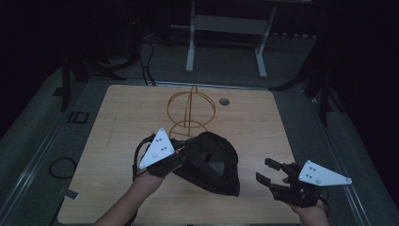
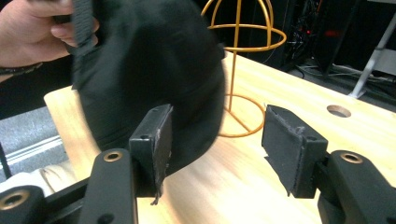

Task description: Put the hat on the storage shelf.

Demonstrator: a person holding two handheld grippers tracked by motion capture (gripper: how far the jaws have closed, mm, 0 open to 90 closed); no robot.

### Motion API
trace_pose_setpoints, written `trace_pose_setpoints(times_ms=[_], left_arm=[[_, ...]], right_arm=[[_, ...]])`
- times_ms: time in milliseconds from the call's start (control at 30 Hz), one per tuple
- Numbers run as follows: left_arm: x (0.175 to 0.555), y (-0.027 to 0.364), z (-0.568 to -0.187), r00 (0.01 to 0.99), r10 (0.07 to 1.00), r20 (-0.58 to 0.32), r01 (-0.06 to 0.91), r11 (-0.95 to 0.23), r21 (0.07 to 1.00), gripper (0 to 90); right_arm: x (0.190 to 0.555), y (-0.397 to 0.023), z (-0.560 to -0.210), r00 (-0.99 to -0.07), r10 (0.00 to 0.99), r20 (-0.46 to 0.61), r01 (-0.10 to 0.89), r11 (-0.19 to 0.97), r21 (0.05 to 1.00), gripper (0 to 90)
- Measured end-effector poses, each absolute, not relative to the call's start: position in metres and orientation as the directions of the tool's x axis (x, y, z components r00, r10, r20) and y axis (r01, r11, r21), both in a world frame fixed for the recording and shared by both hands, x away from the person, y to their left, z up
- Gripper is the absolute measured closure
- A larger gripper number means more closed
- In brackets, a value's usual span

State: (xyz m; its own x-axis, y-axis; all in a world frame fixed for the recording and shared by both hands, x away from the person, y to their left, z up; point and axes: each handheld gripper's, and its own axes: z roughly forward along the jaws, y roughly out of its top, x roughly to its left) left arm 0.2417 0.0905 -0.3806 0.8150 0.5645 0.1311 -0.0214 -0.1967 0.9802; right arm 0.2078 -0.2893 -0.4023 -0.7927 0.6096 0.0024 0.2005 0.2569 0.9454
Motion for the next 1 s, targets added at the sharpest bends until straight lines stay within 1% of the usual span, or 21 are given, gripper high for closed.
trace_pose_setpoints(times_ms=[33, 167, 233, 267, 333, 400, 533, 567, 667, 700, 833, 900, 967, 1000], left_arm=[[0.244, 0.094, -0.38, 0.833, 0.539, 0.123, -0.02, -0.193, 0.981, 88.7], [0.247, 0.105, -0.379, 0.878, 0.46, 0.132, -0.06, -0.168, 0.984, 88.7], [0.247, 0.107, -0.379, 0.898, 0.417, 0.142, -0.079, -0.164, 0.983, 88.7], [0.247, 0.108, -0.378, 0.902, 0.408, 0.143, -0.081, -0.164, 0.983, 88.7], [0.249, 0.109, -0.379, 0.918, 0.371, 0.141, -0.086, -0.161, 0.983, 88.7], [0.251, 0.109, -0.381, 0.936, 0.332, 0.118, -0.071, -0.152, 0.986, 88.7], [0.253, 0.106, -0.384, 0.955, 0.28, 0.099, -0.062, -0.138, 0.988, 88.7], [0.254, 0.104, -0.384, 0.961, 0.261, 0.091, -0.056, -0.138, 0.989, 88.7], [0.254, 0.097, -0.382, 0.97, 0.23, 0.079, -0.051, -0.127, 0.991, 88.7], [0.254, 0.095, -0.381, 0.971, 0.225, 0.08, -0.053, -0.125, 0.991, 88.7], [0.256, 0.091, -0.375, 0.976, 0.202, 0.08, -0.055, -0.125, 0.991, 88.7], [0.256, 0.089, -0.372, 0.977, 0.196, 0.084, -0.061, -0.123, 0.991, 88.8], [0.255, 0.087, -0.37, 0.977, 0.19, 0.096, -0.074, -0.121, 0.99, 88.8], [0.255, 0.086, -0.369, 0.979, 0.182, 0.09, -0.07, -0.117, 0.991, 88.7]], right_arm=[[0.212, -0.287, -0.399, -0.802, 0.598, -0.007, 0.193, 0.27, 0.943, 45.1], [0.217, -0.28, -0.396, -0.824, 0.566, -0.018, 0.176, 0.286, 0.942, 45.9], [0.219, -0.271, -0.392, -0.846, 0.532, -0.028, 0.155, 0.298, 0.942, 47.8], [0.219, -0.271, -0.392, -0.846, 0.532, -0.028, 0.155, 0.298, 0.942, 47.8], [0.218, -0.26, -0.387, -0.87, 0.491, -0.047, 0.126, 0.314, 0.941, 47.7], [0.218, -0.255, -0.385, -0.879, 0.473, -0.053, 0.115, 0.32, 0.94, 47.5], [0.216, -0.236, -0.379, -0.918, 0.387, -0.092, 0.054, 0.351, 0.935, 46.7], [0.216, -0.236, -0.379, -0.918, 0.387, -0.092, 0.054, 0.351, 0.935, 46.7], [0.216, -0.228, -0.377, -0.925, 0.365, -0.106, 0.031, 0.349, 0.937, 46.7], [0.216, -0.226, -0.375, -0.933, 0.34, -0.115, 0.01, 0.345, 0.939, 46.8], [0.215, -0.226, -0.373, -0.935, 0.327, -0.134, -0.016, 0.341, 0.94, 47.0], [0.216, -0.227, -0.371, -0.939, 0.315, -0.14, -0.024, 0.345, 0.938, 46.0], [0.217, -0.227, -0.37, -0.935, 0.327, -0.14, -0.017, 0.352, 0.936, 43.9], [0.217, -0.227, -0.37, -0.935, 0.326, -0.142, -0.02, 0.352, 0.936, 40.8]])
